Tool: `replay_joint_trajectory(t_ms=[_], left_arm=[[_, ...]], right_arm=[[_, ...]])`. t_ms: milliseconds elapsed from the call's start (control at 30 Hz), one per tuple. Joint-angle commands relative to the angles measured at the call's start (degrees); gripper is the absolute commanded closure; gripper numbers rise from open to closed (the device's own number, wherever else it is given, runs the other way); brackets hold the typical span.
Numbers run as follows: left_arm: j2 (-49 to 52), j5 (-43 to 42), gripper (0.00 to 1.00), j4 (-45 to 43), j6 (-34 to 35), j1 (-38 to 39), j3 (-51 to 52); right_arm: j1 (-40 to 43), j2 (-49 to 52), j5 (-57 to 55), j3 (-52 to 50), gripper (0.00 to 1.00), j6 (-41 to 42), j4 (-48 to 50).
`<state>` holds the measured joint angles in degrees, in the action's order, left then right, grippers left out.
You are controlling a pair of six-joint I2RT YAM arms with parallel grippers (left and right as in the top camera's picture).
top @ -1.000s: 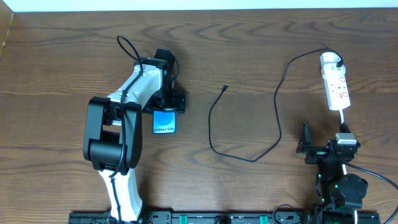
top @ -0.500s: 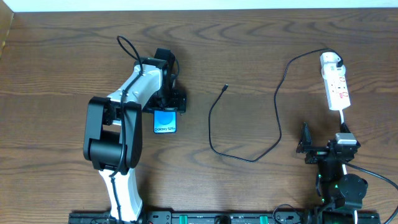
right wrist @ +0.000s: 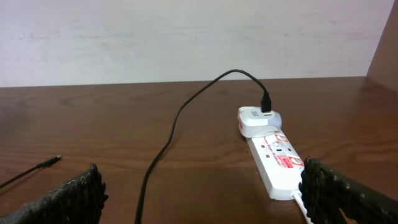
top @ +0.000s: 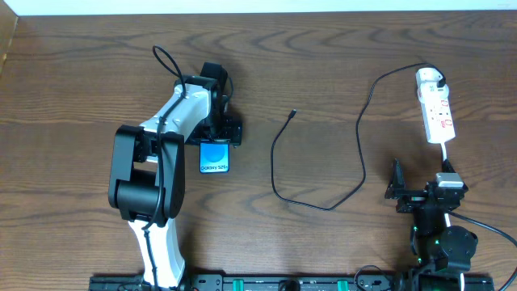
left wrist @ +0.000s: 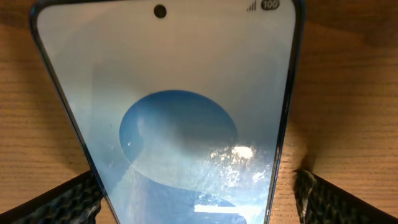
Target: Plug charger to phone and switch on socket
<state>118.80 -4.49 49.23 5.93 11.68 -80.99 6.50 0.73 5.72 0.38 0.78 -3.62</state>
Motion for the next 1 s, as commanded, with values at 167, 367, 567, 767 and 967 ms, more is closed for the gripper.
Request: replay_joint_trajectory(t_ms=[167, 367, 567, 767, 967], left_arm=[[1.1, 1.0, 0.09, -1.5, 0.3, -0.3, 1.3], [1.1, 1.0, 0.18, -1.6, 5.8, -0.3, 1.3], [1.1, 1.1, 0.20, -1.6, 13.0, -0.3, 1.3], [1.1, 1.1, 0.19, -1.7, 23.0, -1.3, 1.3], [1.1, 1.0, 0.20, -2.0, 31.6, -3.4, 1.3]], right_arm=[[-0.6, -0.2, 0.0, -0.1, 0.01, -0.6, -0.2], [-0.6, -0.2, 0.0, -0.1, 0.01, -0.6, -0.2], [-0.6, -0.2, 0.0, -0.1, 0.01, -0.7, -0.2], [-0.6, -0.2, 0.0, -0.1, 0.01, -0.7, -0.2], [-0.6, -0.2, 0.0, -0.1, 0.01, -0.7, -0.2]])
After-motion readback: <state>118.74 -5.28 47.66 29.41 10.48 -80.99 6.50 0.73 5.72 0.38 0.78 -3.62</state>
